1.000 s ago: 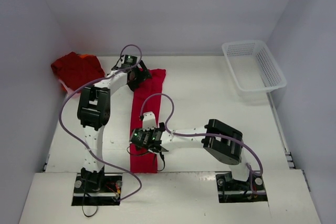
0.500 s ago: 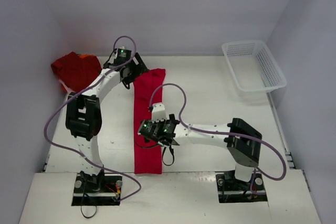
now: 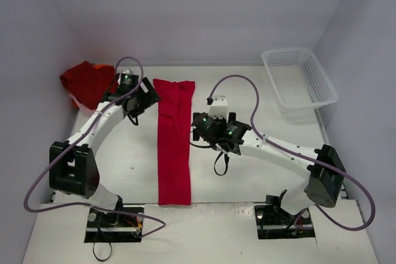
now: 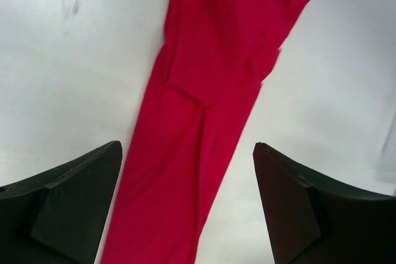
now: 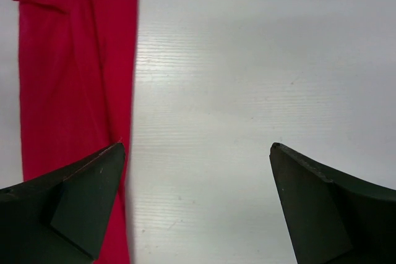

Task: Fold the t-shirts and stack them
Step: Fold the tshirt

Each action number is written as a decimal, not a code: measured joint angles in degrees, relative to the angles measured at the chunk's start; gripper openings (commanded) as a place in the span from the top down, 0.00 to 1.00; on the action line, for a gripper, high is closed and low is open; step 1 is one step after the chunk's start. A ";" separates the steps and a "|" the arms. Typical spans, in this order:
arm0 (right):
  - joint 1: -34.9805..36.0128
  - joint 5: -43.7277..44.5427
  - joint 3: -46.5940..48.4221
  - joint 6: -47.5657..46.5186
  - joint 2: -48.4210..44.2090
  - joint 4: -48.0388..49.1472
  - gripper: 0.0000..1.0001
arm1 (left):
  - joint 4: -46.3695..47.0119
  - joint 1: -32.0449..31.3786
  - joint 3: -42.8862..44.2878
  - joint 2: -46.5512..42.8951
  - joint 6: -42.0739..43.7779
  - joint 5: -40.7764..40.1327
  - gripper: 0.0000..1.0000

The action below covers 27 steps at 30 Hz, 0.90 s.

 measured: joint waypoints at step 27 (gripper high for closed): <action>-5.97 -0.26 -3.15 -2.23 -6.80 -0.72 0.00 | 4.20 -7.93 9.16 17.73 -6.32 0.63 0.18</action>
